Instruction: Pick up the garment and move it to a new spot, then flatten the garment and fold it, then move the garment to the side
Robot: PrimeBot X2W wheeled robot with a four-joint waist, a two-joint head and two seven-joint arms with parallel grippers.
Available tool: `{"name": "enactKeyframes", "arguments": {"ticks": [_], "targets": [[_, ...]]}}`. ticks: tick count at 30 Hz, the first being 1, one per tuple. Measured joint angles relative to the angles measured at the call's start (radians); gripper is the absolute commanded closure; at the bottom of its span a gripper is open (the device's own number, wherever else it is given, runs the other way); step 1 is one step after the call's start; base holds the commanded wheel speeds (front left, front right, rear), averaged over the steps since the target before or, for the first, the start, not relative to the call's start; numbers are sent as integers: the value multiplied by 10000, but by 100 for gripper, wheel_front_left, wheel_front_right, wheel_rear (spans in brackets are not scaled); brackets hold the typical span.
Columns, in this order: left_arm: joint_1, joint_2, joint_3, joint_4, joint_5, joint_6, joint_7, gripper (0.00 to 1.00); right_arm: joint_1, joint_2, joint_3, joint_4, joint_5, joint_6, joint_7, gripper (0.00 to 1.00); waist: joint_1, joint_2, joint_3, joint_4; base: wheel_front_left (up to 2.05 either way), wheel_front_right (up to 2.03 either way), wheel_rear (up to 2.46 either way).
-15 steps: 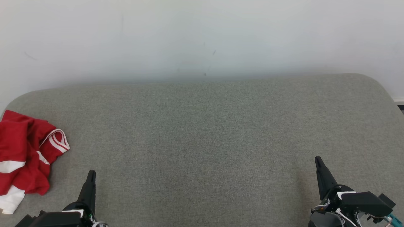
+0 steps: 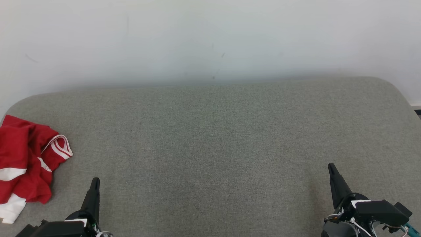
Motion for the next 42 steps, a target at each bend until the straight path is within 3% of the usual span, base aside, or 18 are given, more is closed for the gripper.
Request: {"name": "enactKeyframes", "arguments": {"ticks": [35,36,42], "targets": [[1,0,4,0,0,0,0,100,0,0,2,0,0,0,-2,100,0,0,0,0,0,0,0],[5,-4,-8,54,2,2,0,0,13,4,4,54,-2,-2,-6,0,0,0,0,0,0,0,0],[221,-50,-58,357,56,31,-128,0,270,15,54,347,-42,-40,-94,0,0,0,9,-1,0,0,0]]}}
